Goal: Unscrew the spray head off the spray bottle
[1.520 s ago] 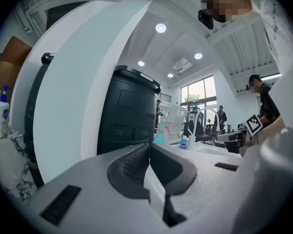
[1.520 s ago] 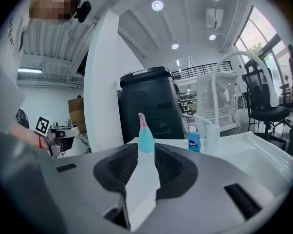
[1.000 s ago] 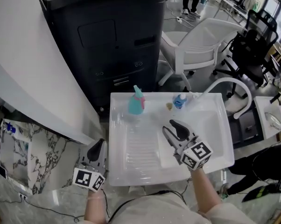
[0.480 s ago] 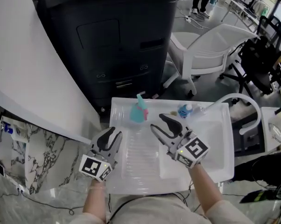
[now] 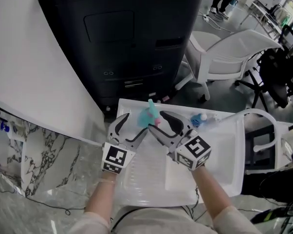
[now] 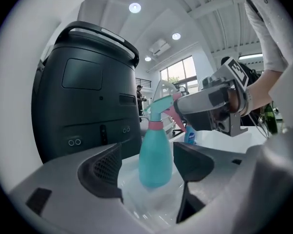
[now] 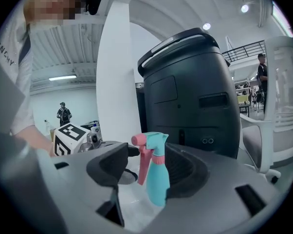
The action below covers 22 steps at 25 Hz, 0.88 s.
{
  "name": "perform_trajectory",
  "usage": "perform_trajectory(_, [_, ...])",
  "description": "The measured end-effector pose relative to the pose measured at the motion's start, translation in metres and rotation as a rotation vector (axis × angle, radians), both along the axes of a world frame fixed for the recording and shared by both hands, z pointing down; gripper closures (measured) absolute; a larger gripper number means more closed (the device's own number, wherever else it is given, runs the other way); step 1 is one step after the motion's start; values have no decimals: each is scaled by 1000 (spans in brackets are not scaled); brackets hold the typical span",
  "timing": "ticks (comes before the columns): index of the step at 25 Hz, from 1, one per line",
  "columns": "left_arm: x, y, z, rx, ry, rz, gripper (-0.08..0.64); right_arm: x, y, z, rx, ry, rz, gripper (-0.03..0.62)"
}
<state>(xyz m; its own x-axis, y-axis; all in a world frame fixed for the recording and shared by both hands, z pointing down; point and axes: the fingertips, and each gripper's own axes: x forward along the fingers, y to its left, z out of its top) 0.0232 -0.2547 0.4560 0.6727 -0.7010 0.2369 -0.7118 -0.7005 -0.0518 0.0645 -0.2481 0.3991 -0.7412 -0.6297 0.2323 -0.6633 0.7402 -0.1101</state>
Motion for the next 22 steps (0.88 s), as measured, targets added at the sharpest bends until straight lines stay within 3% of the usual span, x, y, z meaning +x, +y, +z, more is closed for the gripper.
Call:
perform_trajectory(6, [33, -11, 20, 37, -107, 48, 206, -5, -10, 7, -12, -2, -17, 351])
perform_trajectory(13, [46, -25, 30, 28, -106, 59, 204, -5, -17, 7, 11, 5, -31, 381])
perform_trajectory(18, [52, -30, 34, 57, -147, 63, 206, -9, -18, 7, 62, 49, -35, 423])
perform_trajectory(22, [55, -31, 33, 47, -118, 96, 225, -5, -20, 5, 67, 31, -39, 462])
